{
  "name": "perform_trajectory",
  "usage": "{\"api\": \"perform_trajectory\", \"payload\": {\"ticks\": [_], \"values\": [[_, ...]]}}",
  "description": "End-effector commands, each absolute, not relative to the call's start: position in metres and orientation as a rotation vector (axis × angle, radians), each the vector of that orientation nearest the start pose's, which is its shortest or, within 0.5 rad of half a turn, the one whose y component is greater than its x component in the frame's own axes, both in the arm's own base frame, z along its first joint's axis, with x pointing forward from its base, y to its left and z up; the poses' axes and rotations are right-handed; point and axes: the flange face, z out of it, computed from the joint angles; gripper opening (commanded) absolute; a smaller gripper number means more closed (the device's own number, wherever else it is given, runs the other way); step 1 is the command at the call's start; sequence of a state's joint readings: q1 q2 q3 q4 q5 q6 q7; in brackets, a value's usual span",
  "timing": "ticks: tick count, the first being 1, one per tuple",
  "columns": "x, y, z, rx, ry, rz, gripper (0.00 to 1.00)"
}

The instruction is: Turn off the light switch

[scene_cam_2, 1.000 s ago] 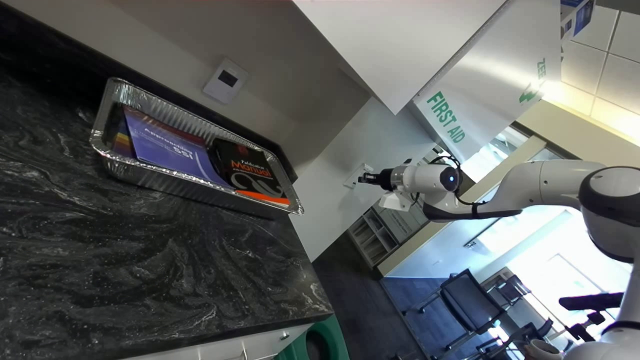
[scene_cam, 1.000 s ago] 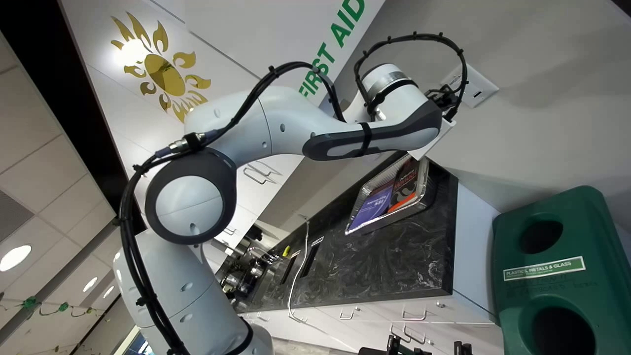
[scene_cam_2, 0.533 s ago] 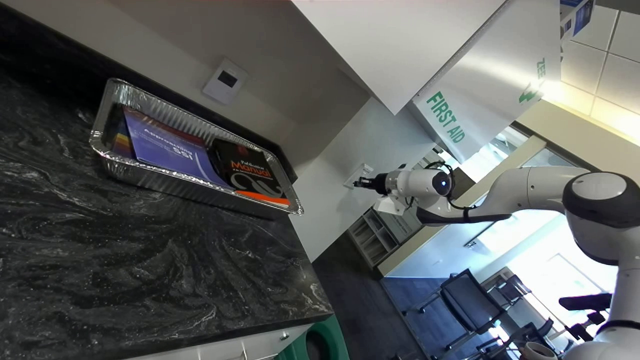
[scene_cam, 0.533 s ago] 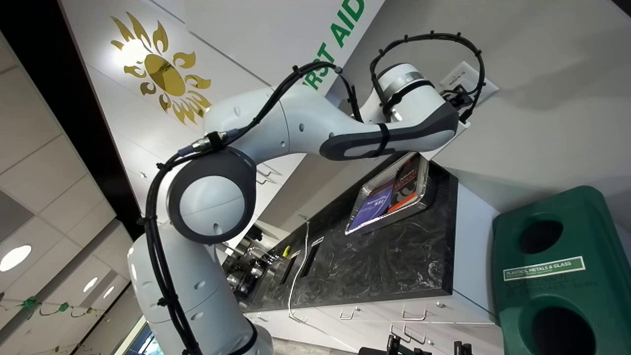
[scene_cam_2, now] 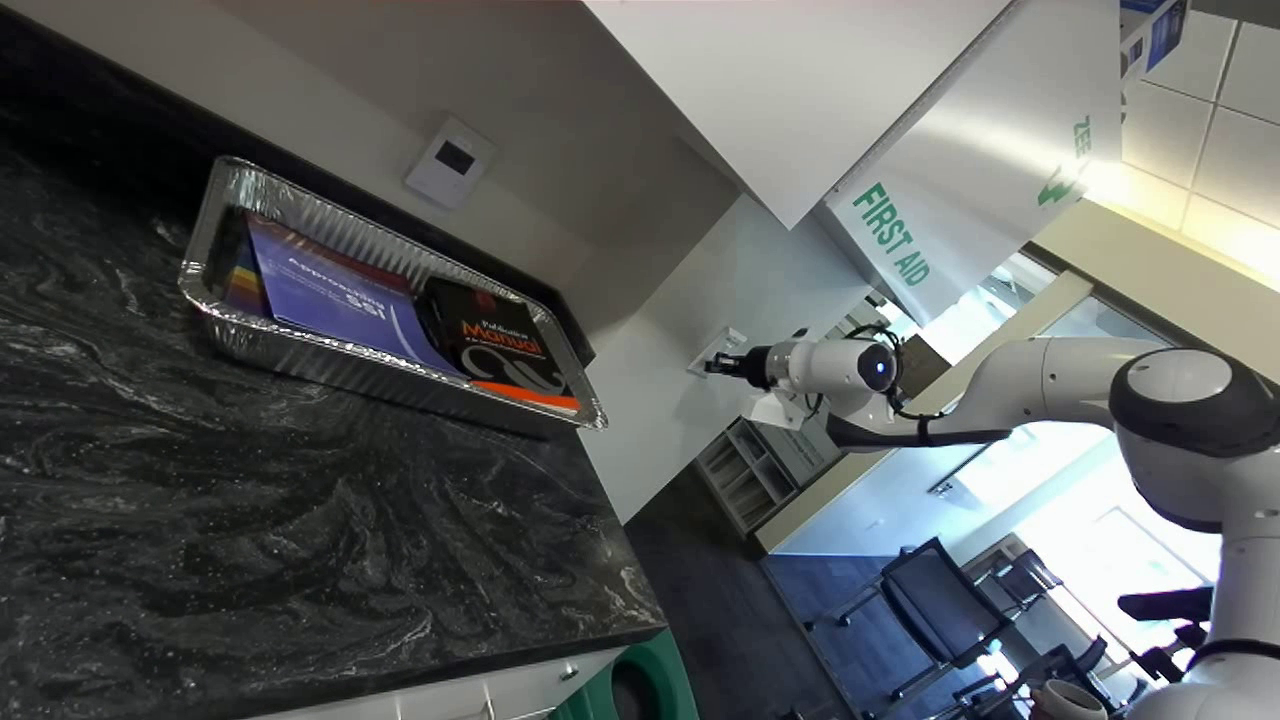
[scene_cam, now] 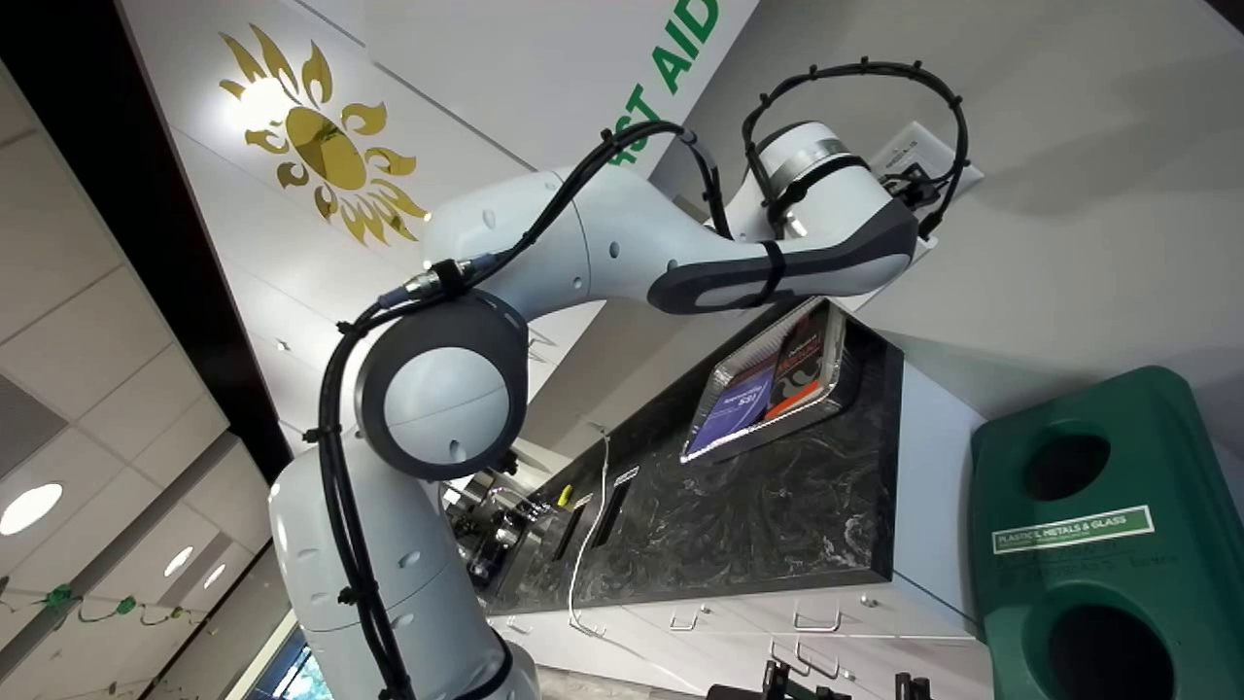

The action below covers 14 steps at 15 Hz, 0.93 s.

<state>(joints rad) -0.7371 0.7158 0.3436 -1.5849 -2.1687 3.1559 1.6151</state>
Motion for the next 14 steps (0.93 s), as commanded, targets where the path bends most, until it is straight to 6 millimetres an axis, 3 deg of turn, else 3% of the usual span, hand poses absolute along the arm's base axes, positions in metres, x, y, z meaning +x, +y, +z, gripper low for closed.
{"api": "perform_trajectory", "payload": {"ticks": [1,8,14], "values": [[0.645,-0.221,0.259,-3.047,0.003,-1.474,0.00],[0.647,-0.242,0.293,-3.023,0.082,-1.572,0.00],[0.644,-0.240,0.289,-3.019,0.113,-1.558,0.00]]}}
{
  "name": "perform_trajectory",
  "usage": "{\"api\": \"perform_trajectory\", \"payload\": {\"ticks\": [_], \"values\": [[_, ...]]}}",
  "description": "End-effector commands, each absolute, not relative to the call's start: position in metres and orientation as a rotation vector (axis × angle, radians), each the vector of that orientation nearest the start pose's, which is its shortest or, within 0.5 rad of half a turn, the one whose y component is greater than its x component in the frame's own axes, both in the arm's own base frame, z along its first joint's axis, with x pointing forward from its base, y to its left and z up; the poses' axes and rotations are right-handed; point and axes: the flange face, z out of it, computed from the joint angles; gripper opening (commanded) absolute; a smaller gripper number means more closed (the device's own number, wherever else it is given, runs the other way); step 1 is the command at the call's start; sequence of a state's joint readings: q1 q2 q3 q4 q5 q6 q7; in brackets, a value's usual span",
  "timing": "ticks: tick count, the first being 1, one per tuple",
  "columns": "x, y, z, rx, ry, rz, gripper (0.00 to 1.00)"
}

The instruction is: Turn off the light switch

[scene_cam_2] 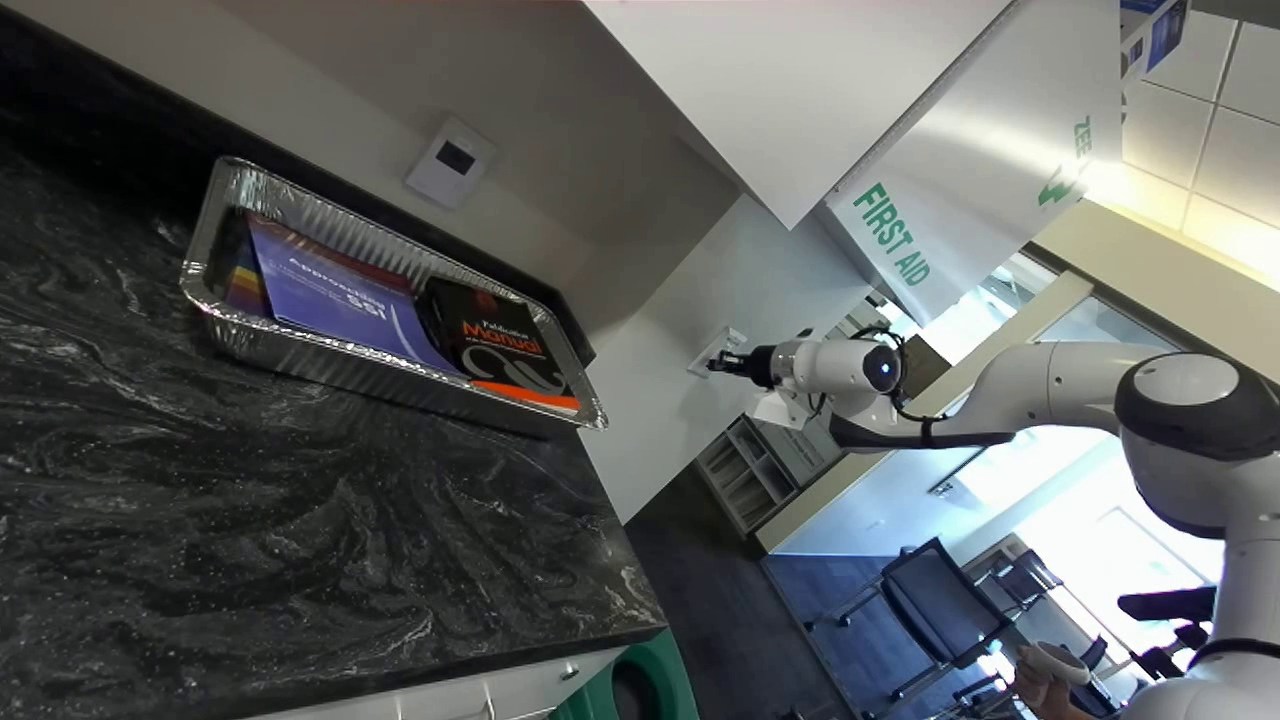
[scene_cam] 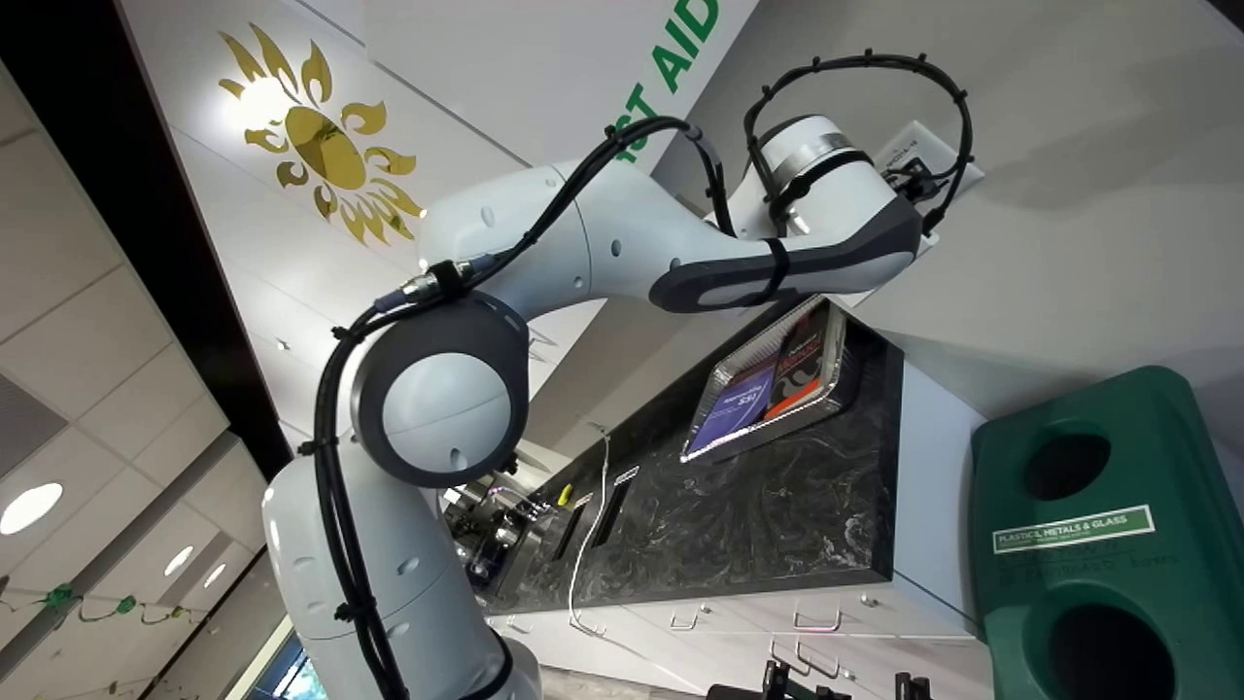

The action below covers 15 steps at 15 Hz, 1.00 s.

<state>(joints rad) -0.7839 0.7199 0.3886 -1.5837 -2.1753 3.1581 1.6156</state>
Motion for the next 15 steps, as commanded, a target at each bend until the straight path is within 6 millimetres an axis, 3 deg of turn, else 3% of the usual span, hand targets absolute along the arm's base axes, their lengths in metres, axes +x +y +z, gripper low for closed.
{"api": "perform_trajectory", "payload": {"ticks": [1,8,11,15], "values": [[0.645,-0.243,0.290,-3.009,0.116,-1.567,0.00],[0.650,-0.259,0.305,-2.976,0.132,-1.636,0.00],[0.644,-0.242,0.293,-2.984,0.147,-1.578,0.00],[0.620,-0.206,0.274,-3.017,0.129,-1.466,0.00]]}}
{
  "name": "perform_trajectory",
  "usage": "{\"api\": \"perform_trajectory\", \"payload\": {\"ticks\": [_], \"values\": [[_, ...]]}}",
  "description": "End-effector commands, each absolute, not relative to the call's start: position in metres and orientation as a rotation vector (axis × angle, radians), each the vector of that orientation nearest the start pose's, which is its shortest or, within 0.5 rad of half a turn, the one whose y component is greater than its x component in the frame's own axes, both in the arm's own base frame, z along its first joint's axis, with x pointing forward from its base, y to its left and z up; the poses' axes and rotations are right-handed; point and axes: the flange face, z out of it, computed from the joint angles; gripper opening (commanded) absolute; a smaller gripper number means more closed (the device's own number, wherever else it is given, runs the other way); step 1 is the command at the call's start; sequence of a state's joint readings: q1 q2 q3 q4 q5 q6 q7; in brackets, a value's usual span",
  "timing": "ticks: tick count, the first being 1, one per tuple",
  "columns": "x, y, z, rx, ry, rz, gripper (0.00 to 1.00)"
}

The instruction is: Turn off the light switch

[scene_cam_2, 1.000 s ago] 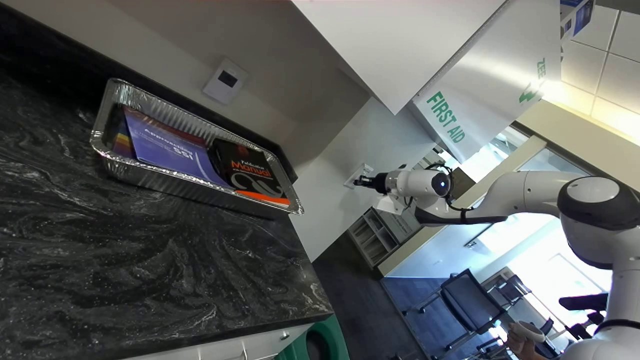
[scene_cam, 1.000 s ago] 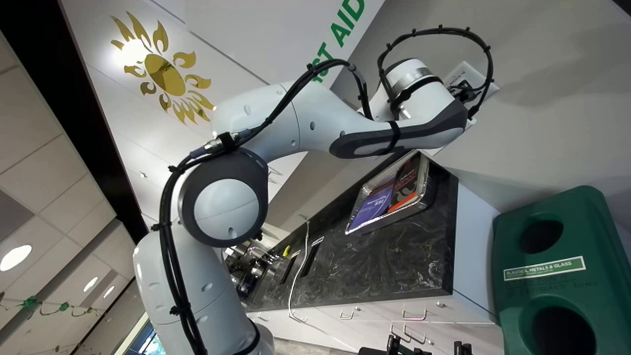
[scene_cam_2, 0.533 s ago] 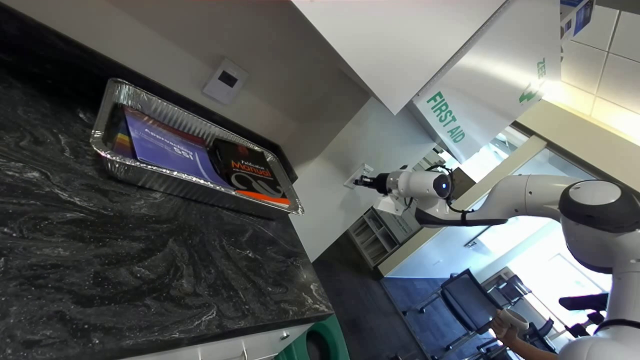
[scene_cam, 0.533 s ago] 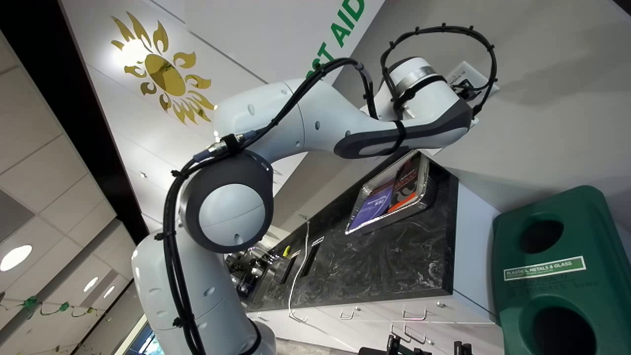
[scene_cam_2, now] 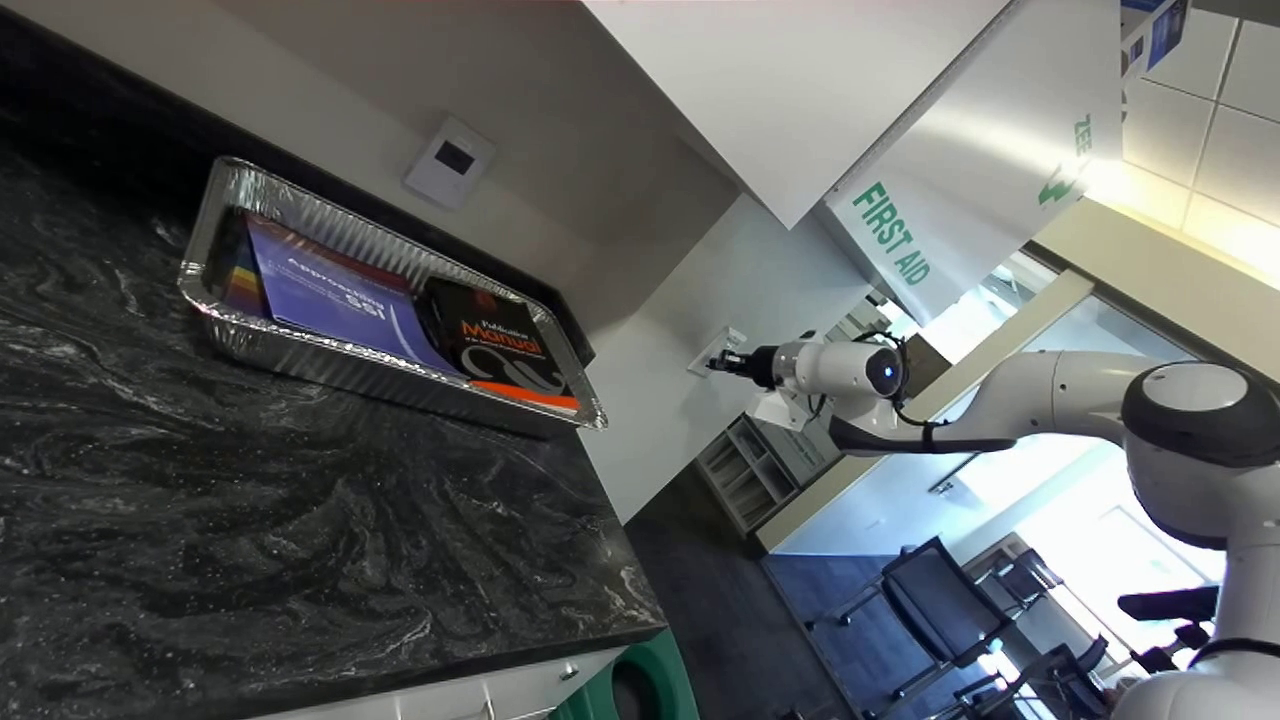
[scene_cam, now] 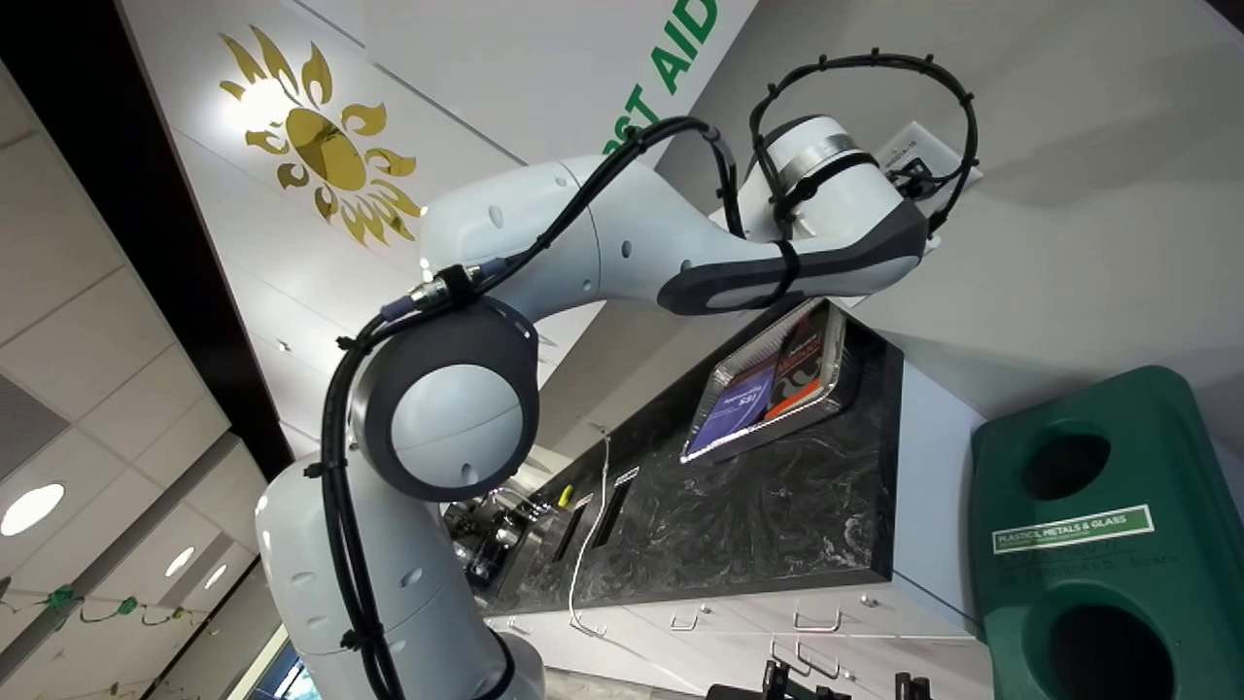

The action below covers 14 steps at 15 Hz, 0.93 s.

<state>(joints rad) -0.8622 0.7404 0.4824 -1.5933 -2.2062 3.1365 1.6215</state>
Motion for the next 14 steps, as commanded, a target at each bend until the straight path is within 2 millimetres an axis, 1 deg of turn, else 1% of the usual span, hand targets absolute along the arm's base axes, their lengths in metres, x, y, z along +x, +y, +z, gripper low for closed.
{"api": "perform_trajectory", "payload": {"ticks": [1,5,7,9,14], "values": [[0.615,-0.200,0.272,-3.037,0.140,-1.458,0.00],[0.596,-0.169,0.264,-3.075,0.145,-1.411,0.00],[0.588,-0.154,0.264,-3.077,0.146,-1.400,0.00],[0.580,-0.145,0.266,-3.082,0.150,-1.393,0.00],[0.565,-0.134,0.267,-3.105,0.124,-1.362,0.00]]}}
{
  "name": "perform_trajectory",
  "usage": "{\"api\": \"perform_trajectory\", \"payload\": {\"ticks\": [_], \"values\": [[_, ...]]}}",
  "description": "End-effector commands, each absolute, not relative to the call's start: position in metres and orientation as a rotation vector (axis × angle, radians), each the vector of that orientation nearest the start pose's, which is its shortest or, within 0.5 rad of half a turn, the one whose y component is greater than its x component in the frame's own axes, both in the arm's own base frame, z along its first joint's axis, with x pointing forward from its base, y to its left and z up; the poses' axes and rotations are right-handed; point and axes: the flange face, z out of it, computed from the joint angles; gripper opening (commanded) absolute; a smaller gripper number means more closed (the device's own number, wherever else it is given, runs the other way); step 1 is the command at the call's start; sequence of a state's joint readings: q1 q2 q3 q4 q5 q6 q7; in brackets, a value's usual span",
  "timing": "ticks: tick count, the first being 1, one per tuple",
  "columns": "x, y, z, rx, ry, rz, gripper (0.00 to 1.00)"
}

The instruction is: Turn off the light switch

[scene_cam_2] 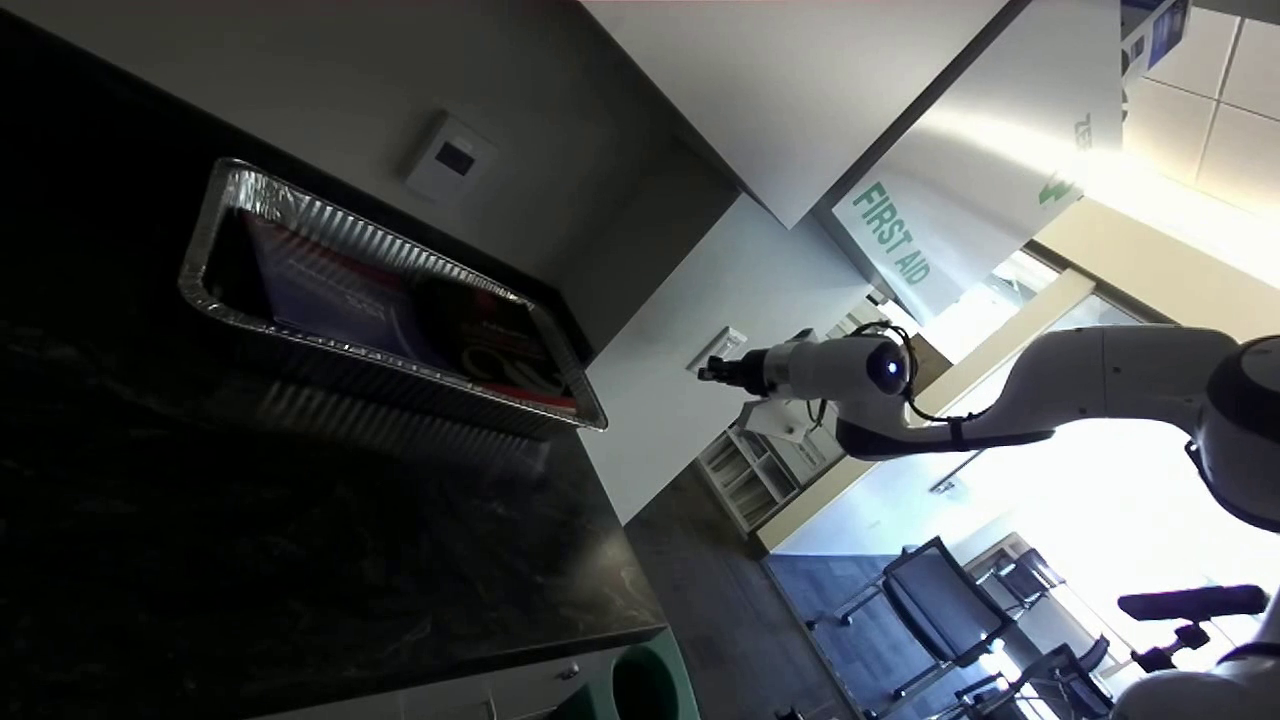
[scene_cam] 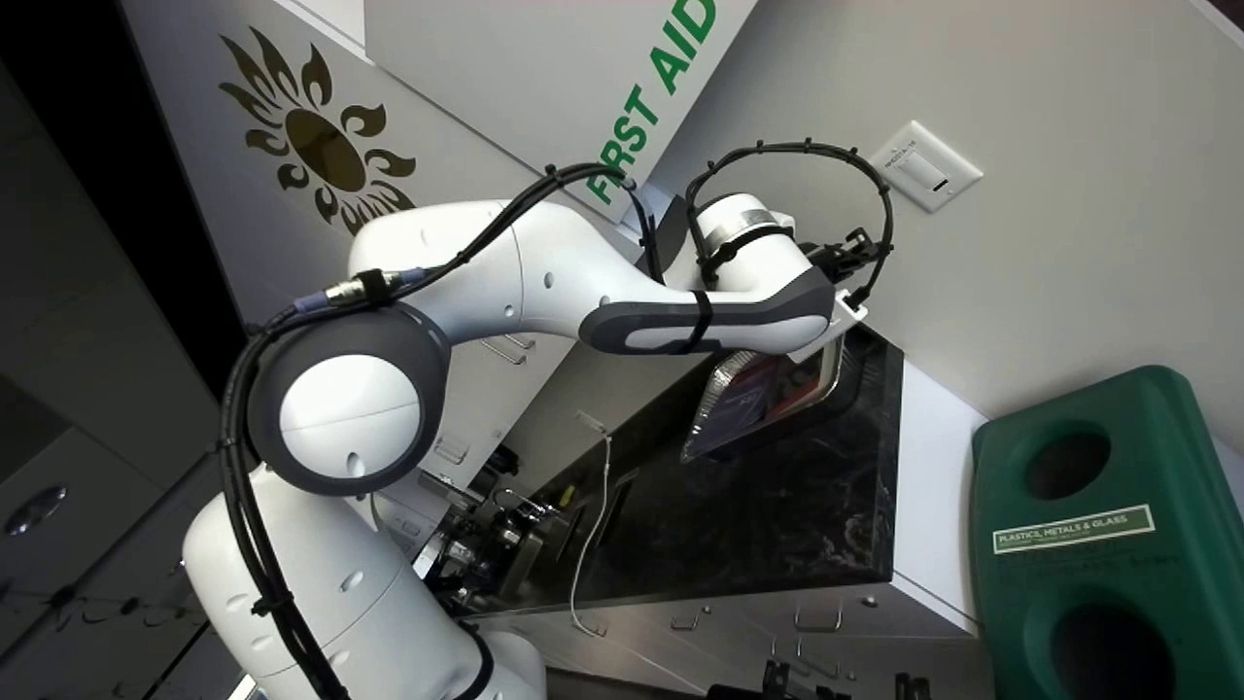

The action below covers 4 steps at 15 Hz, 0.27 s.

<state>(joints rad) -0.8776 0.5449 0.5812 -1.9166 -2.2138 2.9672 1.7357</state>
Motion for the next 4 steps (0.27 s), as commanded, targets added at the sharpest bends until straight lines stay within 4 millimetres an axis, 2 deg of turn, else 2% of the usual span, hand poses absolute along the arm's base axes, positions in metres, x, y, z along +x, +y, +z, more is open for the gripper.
{"api": "perform_trajectory", "payload": {"ticks": [1,4], "values": [[0.5627,-0.1327,0.2670,-3.109,0.113,-1.357,0.00],[0.5558,-0.1302,0.2646,-3.132,0.118,-1.335,0.00]]}}
